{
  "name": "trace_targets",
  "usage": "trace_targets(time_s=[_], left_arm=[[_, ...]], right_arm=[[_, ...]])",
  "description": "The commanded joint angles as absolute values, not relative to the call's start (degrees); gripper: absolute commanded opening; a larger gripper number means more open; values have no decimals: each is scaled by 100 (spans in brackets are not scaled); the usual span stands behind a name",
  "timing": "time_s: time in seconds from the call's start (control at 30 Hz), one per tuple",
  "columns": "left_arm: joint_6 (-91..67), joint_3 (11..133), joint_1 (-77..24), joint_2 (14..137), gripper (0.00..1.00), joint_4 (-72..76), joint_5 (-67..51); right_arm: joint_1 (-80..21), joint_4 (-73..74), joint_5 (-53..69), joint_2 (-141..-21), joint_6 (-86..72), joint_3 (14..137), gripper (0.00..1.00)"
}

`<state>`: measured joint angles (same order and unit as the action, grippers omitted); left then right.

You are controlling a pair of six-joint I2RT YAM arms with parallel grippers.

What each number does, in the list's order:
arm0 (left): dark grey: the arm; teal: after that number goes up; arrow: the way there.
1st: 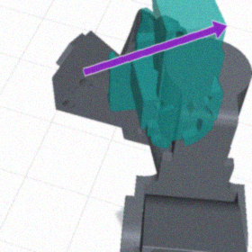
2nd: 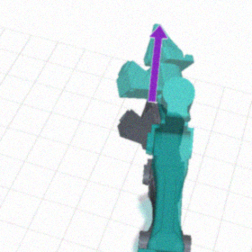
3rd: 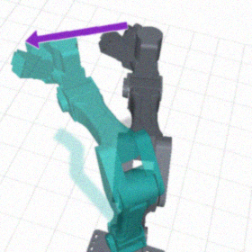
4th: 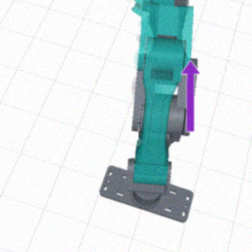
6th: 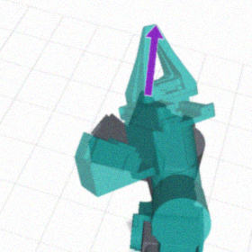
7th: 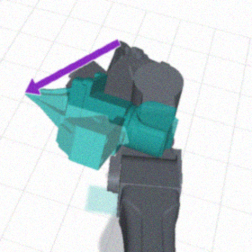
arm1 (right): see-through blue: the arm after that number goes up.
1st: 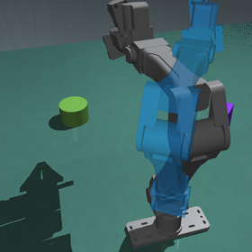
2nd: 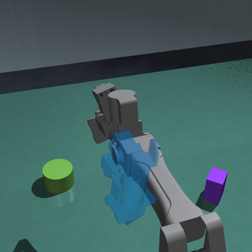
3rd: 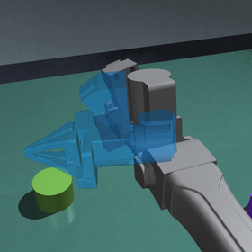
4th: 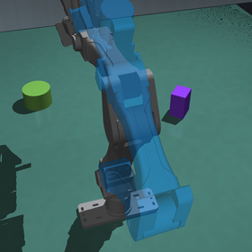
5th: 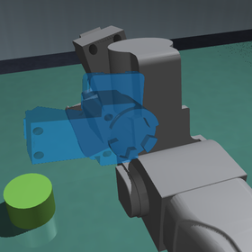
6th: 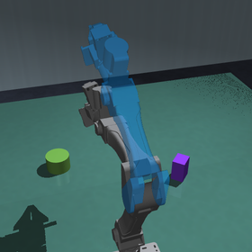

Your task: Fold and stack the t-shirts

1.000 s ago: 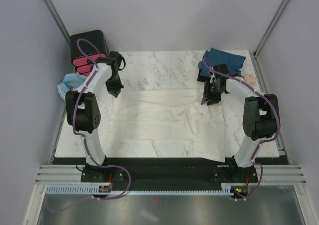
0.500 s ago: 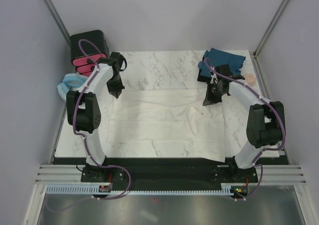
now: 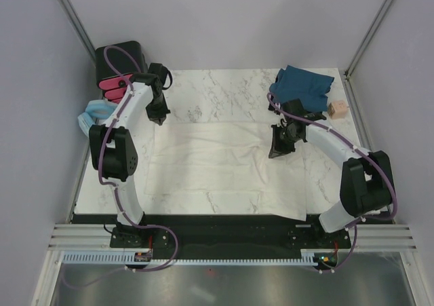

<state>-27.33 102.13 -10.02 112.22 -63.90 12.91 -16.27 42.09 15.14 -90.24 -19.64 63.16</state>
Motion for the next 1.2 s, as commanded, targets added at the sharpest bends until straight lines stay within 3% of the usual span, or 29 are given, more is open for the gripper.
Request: trace_targets(time_s=[0.0,0.13,0.17,0.23,0.27,0.33,0.4,0.43,0.7,0.73,0.87,1.17], left_arm=[[-2610,10362,-1090,11171,7,-6319,1266],[-2549,10318,-1107,11188,7,-6328,1301],[-2540,10301,-1107,11171,7,-6354,1353],[-2531,10275,-1107,11153,7,-6354,1388],[-2514,10240,-1107,11153,7,-6354,1397],[-2505,10213,-1107,11144,7,-6363,1424],[-2487,10213,-1099,11162,7,-6363,1441],[-2487,10204,-1107,11180,7,-6372,1433],[-2496,10187,-1107,11136,6,-6425,1441],[-2505,10117,-1107,11136,6,-6425,1441],[-2505,10028,-1169,11188,6,-6425,1433],[-2496,10055,-1204,11188,6,-6434,1485]], right_arm=[[-1784,4315,1564,-8762,-2013,6293,0],[-1916,4421,1547,-8964,-1986,6214,1],[-1942,4421,1529,-9000,-2004,6170,12],[-1960,4421,1521,-9148,-2039,6135,22],[-1986,4456,1529,-9184,-2022,6126,13],[-2013,4500,1494,-9307,-1995,6135,11],[-2057,4596,1424,-9378,-1960,6170,32],[-2065,4658,1372,-9430,-1908,6196,36],[-2022,4606,-85,-8692,-2056,6750,39],[-2013,4545,-166,-8771,-2048,6776,41],[-1898,4562,-114,-9631,-1951,7180,32],[-1907,5070,-578,-10634,-1934,7962,29]])
